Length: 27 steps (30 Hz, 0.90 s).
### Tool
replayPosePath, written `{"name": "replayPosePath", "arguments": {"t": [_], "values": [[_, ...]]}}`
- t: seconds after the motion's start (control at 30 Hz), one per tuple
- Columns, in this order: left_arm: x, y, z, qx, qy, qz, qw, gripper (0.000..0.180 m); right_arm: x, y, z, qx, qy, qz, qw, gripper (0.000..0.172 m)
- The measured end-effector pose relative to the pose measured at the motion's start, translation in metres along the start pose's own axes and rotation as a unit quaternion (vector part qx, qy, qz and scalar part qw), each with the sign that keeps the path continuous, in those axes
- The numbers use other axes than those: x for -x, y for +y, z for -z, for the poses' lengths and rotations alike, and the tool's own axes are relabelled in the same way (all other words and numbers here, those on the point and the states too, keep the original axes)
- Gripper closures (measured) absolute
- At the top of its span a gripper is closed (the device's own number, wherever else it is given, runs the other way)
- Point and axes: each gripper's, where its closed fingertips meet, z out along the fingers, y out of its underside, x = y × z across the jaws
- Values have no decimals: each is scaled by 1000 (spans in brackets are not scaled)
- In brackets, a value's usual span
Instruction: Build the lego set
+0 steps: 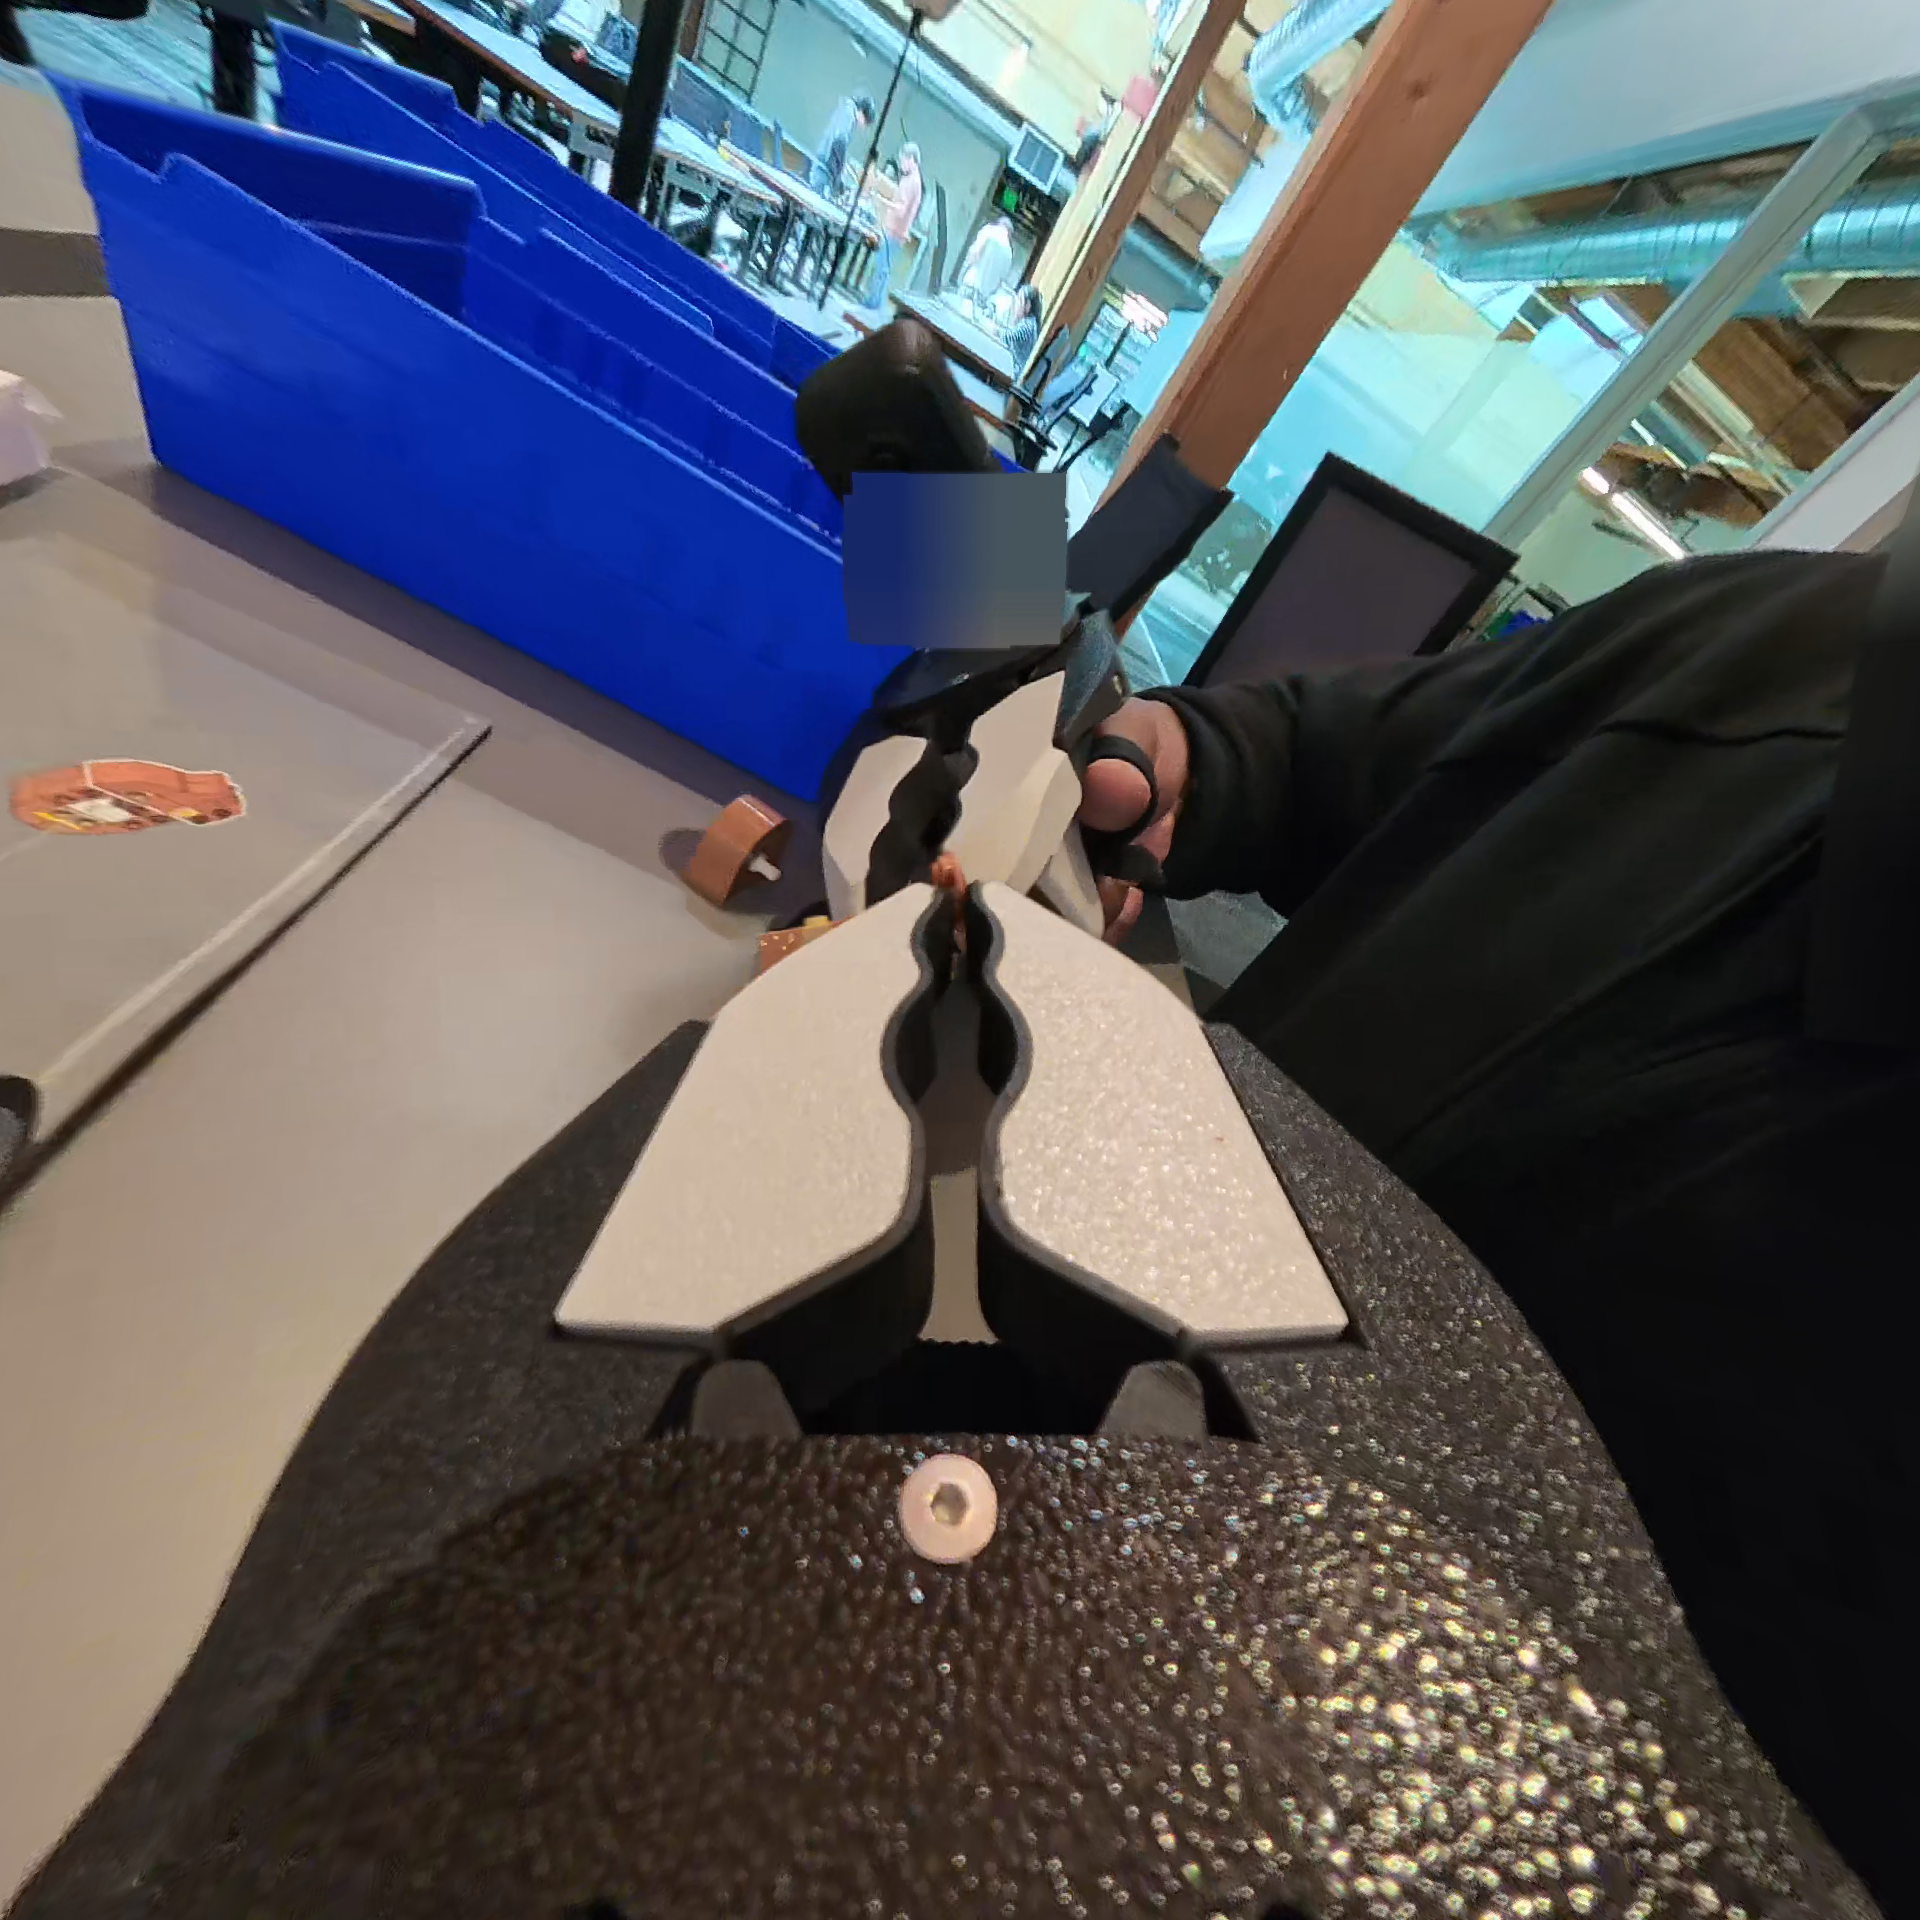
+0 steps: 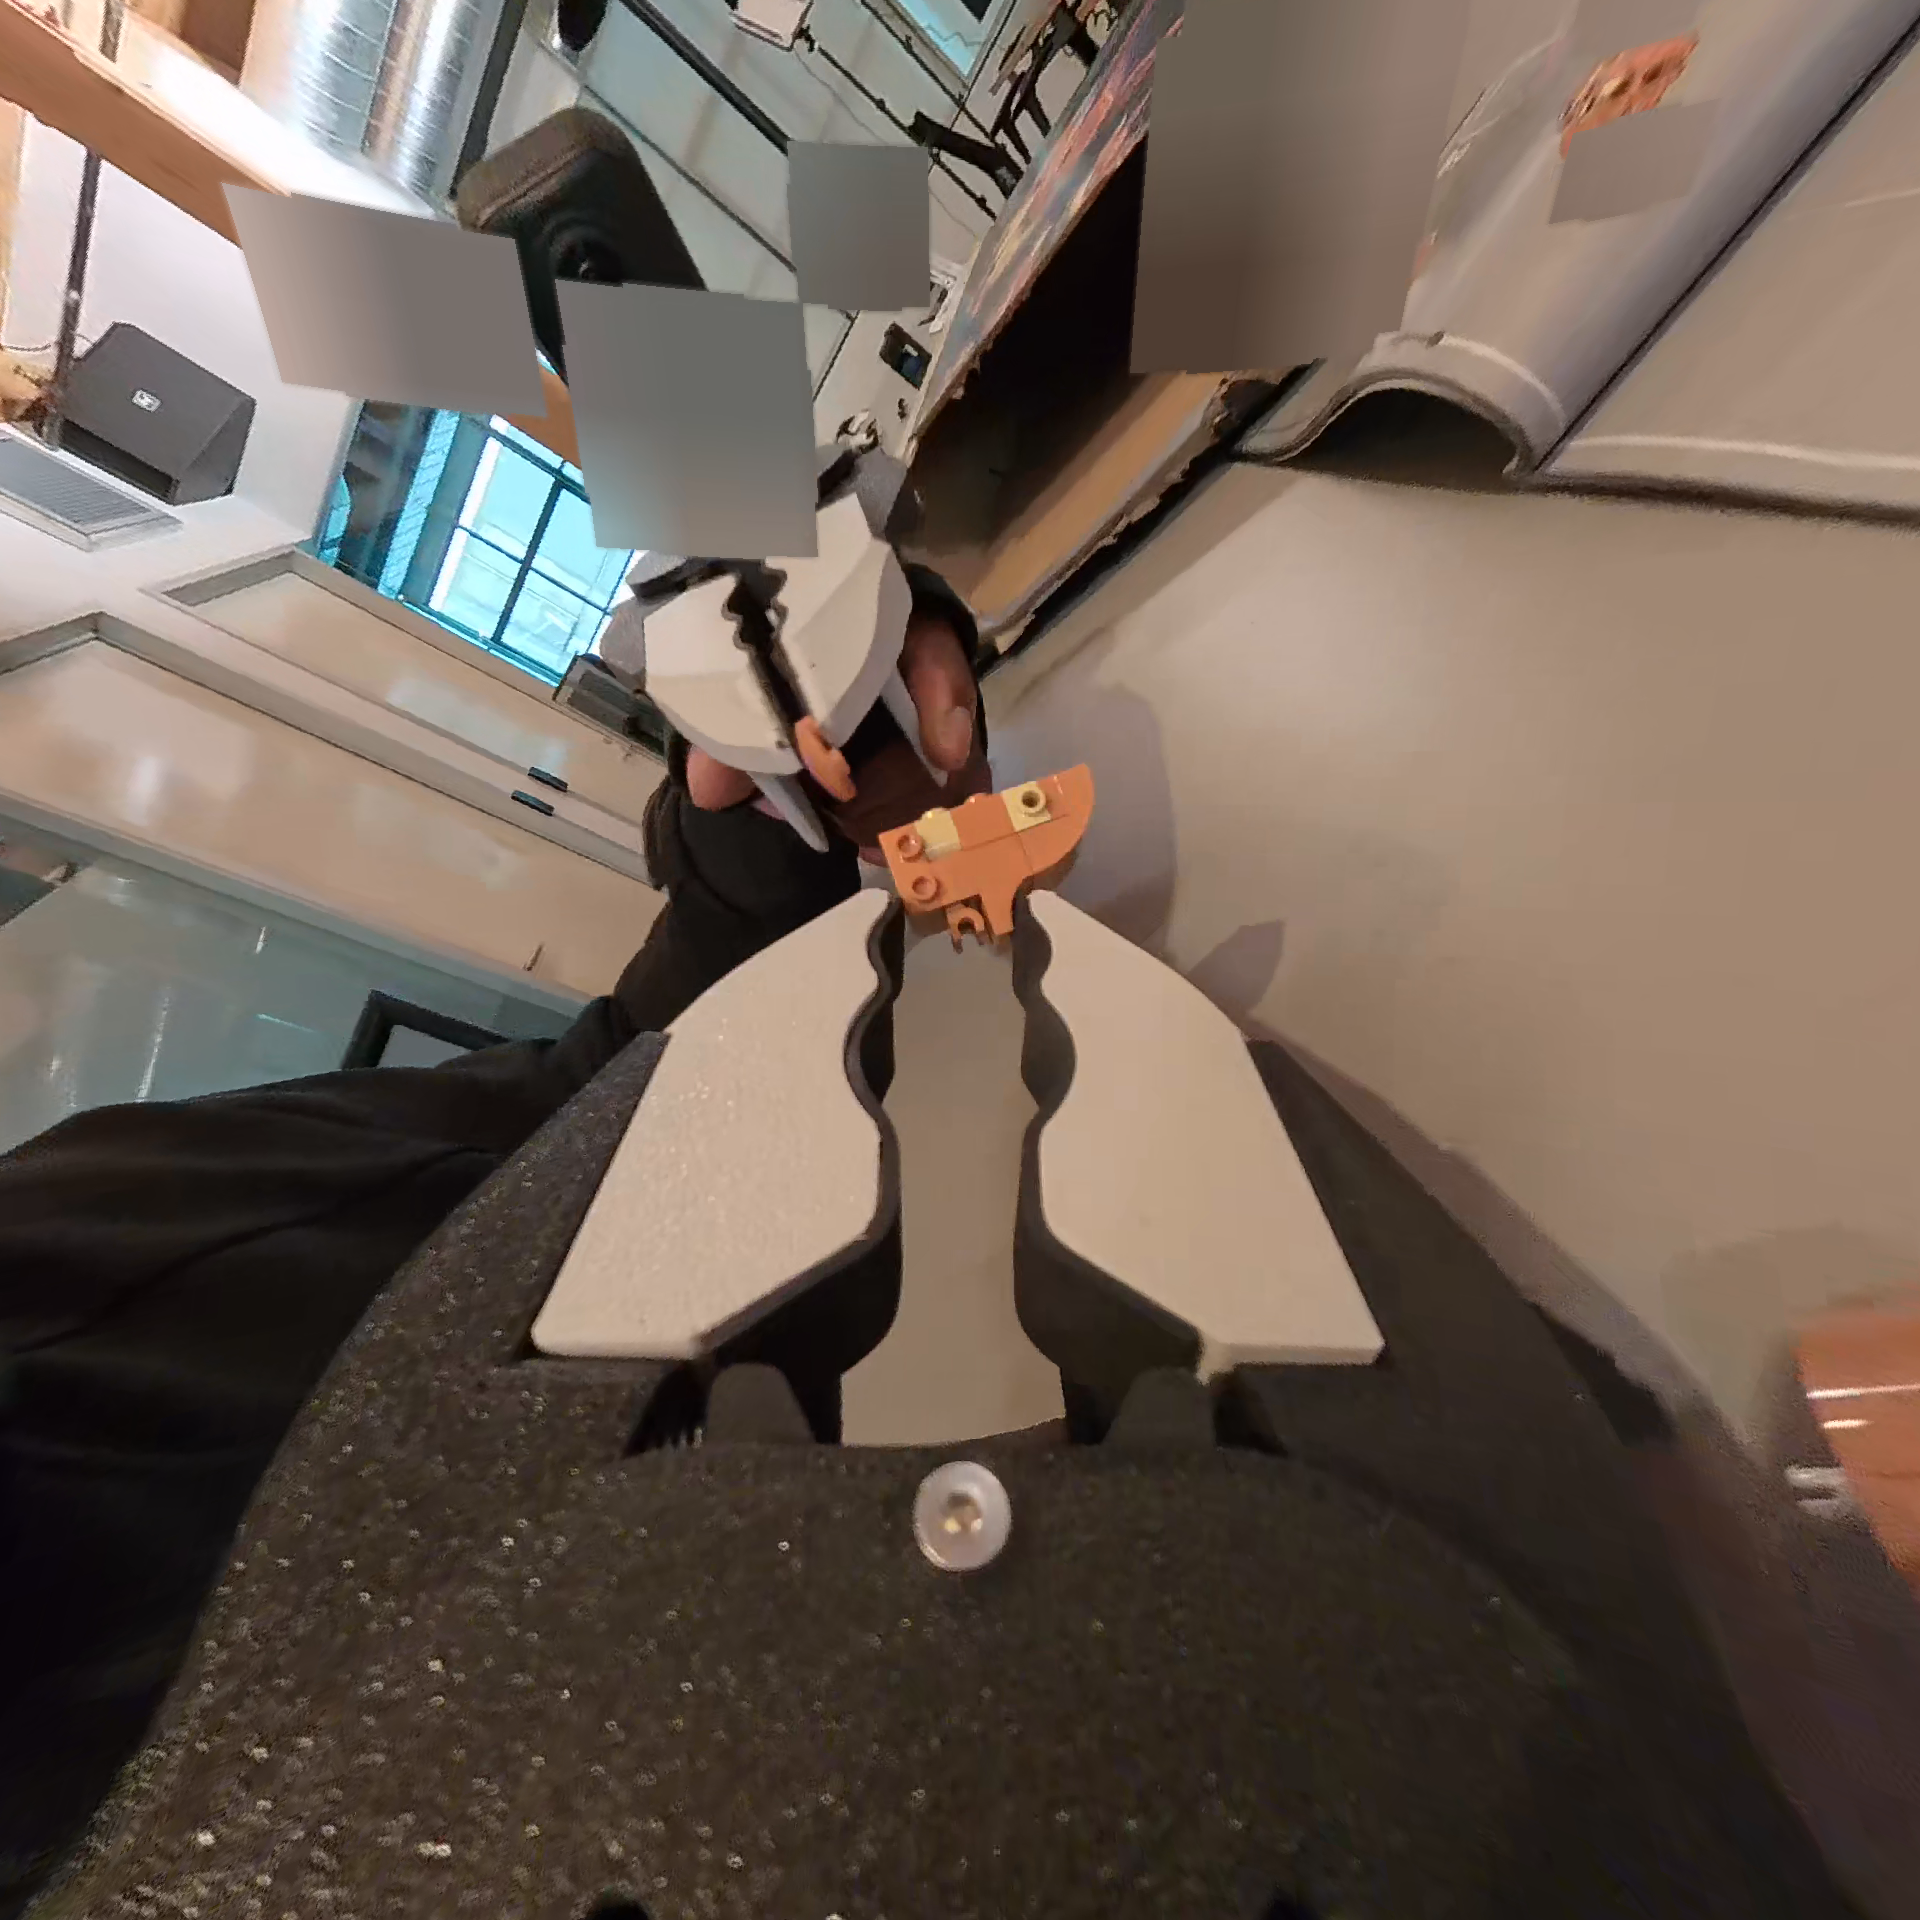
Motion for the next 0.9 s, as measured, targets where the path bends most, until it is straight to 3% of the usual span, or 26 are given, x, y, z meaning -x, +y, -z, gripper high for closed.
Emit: {"name": "replayPosePath", "arguments": {"t": [0.47,0.9], "values": [[24,-10,17,-29,-16,-22,999,179,-26,-21,-23,56,47,67,995,152],[32,-9,29,-36,-28,4,999,179,-20,-27,-34,50,-10,-31,998,152]]}}
